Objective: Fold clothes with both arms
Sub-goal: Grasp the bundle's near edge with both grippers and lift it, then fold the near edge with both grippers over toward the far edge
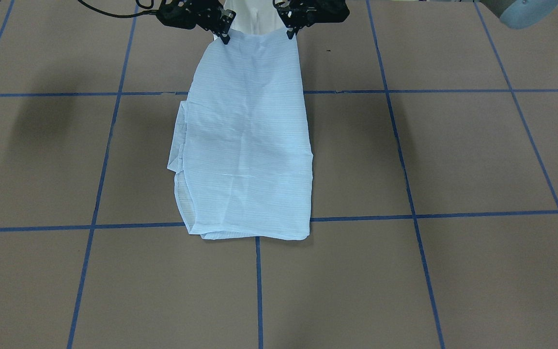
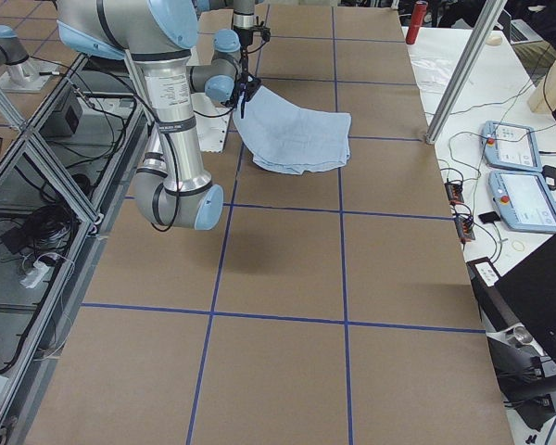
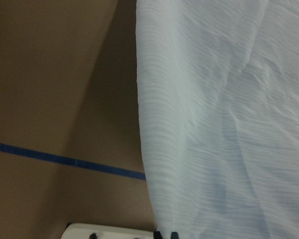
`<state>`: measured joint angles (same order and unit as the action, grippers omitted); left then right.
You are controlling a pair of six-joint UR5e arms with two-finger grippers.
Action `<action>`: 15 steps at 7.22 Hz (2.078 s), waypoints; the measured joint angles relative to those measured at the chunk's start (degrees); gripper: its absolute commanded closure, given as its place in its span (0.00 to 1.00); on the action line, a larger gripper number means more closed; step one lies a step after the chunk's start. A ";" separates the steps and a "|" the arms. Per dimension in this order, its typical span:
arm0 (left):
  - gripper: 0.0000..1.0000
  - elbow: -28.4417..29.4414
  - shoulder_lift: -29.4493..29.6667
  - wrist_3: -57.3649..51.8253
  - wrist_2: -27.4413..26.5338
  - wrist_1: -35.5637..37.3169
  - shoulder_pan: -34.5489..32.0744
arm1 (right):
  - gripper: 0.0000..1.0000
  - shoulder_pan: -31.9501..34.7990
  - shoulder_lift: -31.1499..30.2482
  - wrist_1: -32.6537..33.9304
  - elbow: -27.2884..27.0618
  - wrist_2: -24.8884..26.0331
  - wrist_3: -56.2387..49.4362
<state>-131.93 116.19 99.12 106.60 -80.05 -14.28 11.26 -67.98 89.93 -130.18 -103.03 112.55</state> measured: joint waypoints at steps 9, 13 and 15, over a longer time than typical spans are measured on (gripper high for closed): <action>1.00 24.87 8.90 -8.59 4.68 -15.84 -19.86 | 1.00 18.06 10.83 -0.61 20.72 -0.32 -15.23; 1.00 39.04 12.57 -9.63 5.28 -27.99 -24.71 | 1.00 23.12 18.37 -0.61 31.83 -1.02 -19.42; 1.00 41.56 12.99 -9.59 5.27 -30.60 -25.29 | 1.00 23.69 19.43 -2.33 36.56 -1.13 -20.24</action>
<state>-90.37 129.18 89.53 111.87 -110.65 -39.57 34.96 -48.55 87.60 -93.62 -104.16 92.31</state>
